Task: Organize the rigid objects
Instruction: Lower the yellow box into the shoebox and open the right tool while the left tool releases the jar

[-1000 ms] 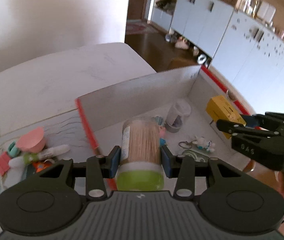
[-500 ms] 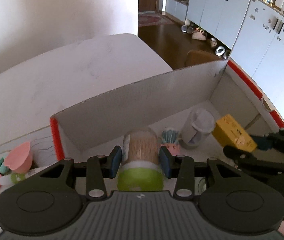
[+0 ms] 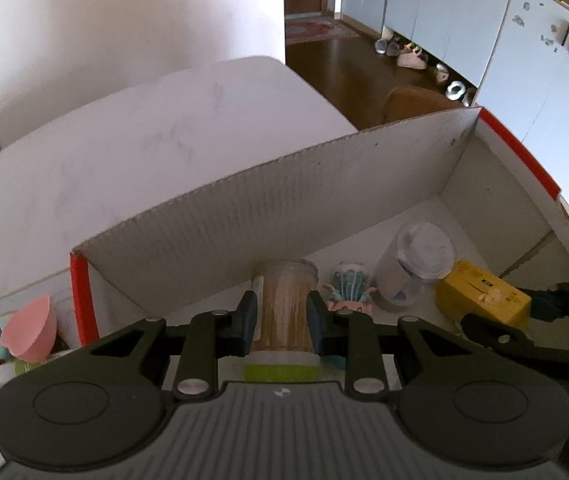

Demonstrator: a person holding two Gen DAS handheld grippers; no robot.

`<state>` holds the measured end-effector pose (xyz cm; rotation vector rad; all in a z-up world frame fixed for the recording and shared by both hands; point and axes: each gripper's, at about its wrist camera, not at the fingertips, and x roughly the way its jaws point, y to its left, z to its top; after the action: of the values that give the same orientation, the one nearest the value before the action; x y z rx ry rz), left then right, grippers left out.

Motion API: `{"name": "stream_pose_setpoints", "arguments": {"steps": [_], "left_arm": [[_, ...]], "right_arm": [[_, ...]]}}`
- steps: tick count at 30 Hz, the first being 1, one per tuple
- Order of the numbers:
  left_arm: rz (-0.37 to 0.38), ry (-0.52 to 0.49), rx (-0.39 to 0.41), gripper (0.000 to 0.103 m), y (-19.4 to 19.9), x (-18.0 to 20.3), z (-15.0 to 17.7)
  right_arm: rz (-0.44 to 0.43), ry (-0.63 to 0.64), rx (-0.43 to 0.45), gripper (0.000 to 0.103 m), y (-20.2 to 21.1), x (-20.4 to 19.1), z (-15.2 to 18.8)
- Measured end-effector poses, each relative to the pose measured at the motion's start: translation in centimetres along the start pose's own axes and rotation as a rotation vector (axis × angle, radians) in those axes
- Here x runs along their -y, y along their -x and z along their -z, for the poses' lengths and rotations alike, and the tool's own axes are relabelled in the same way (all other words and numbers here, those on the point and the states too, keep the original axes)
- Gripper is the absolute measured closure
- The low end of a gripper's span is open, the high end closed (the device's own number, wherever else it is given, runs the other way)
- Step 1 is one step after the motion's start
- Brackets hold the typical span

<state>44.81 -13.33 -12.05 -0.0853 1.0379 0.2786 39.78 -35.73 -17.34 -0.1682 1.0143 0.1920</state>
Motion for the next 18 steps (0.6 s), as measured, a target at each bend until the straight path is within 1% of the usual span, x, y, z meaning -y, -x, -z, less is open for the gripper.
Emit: {"name": "stream_pose_setpoints", "arguments": {"steps": [5, 6, 9, 14, 15, 18], "left_arm": [[-0.006, -0.016, 0.000, 0.077, -0.1, 0.5, -0.1], [-0.005, -0.012, 0.000, 0.077, 0.0, 0.4, 0.0], [-0.005, -0.009, -0.004, 0.077, 0.1, 0.5, 0.2], [0.017, -0.004, 0.001, 0.076, 1.0, 0.7, 0.4], [0.017, -0.006, 0.006, 0.076, 0.9, 0.8, 0.0], [0.013, -0.016, 0.024, 0.076, 1.9, 0.9, 0.5]], "right_arm": [[-0.022, 0.008, 0.004, 0.069, 0.7, 0.1, 0.1], [-0.026, 0.009, 0.004, 0.067, 0.8, 0.1, 0.1], [-0.043, 0.008, 0.009, 0.055, 1.3, 0.2, 0.4], [-0.068, 0.006, 0.032, 0.048, 2.4, 0.0, 0.6], [-0.076, 0.003, 0.037, 0.045, 2.6, 0.0, 0.7], [-0.097, 0.004, 0.055, 0.039, 3.6, 0.0, 0.8]]}}
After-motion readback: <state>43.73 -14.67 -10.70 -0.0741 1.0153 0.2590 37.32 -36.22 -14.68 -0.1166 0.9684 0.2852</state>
